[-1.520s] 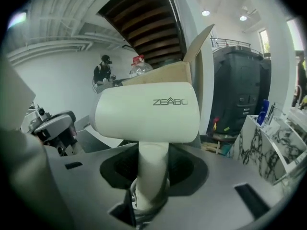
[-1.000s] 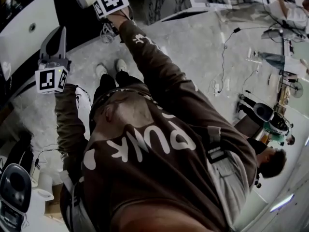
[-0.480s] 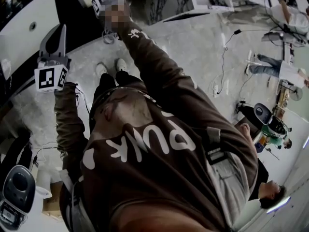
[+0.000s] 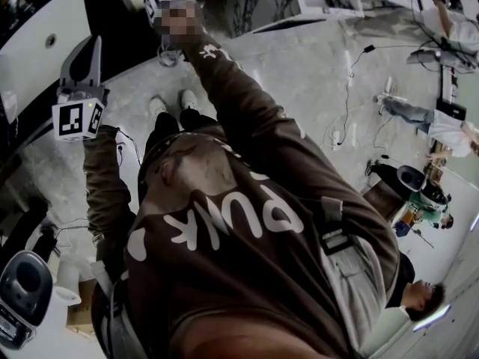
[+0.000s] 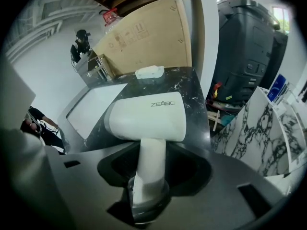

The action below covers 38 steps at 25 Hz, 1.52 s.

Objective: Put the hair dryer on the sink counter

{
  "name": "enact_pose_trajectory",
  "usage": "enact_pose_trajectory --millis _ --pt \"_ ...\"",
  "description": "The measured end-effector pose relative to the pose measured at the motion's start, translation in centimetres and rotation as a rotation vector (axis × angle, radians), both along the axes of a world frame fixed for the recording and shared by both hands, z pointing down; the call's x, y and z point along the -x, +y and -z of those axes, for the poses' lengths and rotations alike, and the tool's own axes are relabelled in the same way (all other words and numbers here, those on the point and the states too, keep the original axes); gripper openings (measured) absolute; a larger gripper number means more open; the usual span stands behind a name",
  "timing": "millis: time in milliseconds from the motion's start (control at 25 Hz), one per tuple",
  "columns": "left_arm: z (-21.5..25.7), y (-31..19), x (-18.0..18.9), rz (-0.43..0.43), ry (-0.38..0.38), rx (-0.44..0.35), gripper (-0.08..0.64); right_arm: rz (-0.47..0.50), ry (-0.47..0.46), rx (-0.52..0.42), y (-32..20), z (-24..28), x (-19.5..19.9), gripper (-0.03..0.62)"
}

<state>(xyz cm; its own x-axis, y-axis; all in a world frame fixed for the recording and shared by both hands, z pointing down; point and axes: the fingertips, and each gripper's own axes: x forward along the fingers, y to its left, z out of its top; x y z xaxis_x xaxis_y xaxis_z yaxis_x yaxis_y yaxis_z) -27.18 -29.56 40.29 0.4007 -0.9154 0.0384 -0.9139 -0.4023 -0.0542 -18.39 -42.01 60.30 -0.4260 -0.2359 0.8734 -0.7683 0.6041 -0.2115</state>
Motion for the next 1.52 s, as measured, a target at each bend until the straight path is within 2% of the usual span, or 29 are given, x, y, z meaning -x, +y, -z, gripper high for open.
enact_pose_trajectory --millis 160,280,400,520,720,800,920,1160,1520 --pt "0.4 -0.2 -0.6 -0.009 -0.004 -0.007 -0.003 -0.003 -0.051 -0.025 0.1 1.8 -0.1 0.200" --pt "0.8 -0.3 -1.0 -0.013 -0.008 -0.010 -0.003 0.000 -0.122 -0.110 0.1 5.3 -0.1 0.199" --pt "1.4 -0.3 -1.5 -0.016 -0.015 -0.011 -0.003 0.048 -0.224 -0.241 0.8 10.4 0.1 0.192" --pt "2.2 -0.1 -1.9 -0.019 -0.023 -0.012 -0.003 0.141 -0.329 -0.390 2.8 15.3 0.0 0.154" --pt "3.8 0.4 -1.8 -0.022 -0.029 -0.021 -0.003 0.314 -0.482 -0.705 7.3 22.5 -0.3 0.038" --pt "4.6 0.8 -2.2 -0.027 -0.018 -0.020 -0.003 0.352 -0.516 -0.780 9.0 24.0 -0.5 0.014" --pt "5.3 1.1 -2.7 -0.033 -0.020 -0.028 -0.003 0.380 -0.560 -0.821 10.6 25.1 -0.6 0.011" --pt "6.0 1.1 -3.4 -0.046 -0.026 -0.039 -0.003 0.375 -0.613 -0.858 11.6 26.2 -0.5 0.009" --pt "6.3 1.0 -3.8 -0.052 -0.034 -0.046 -0.003 0.385 -0.618 -0.871 11.6 25.9 -0.6 0.008"
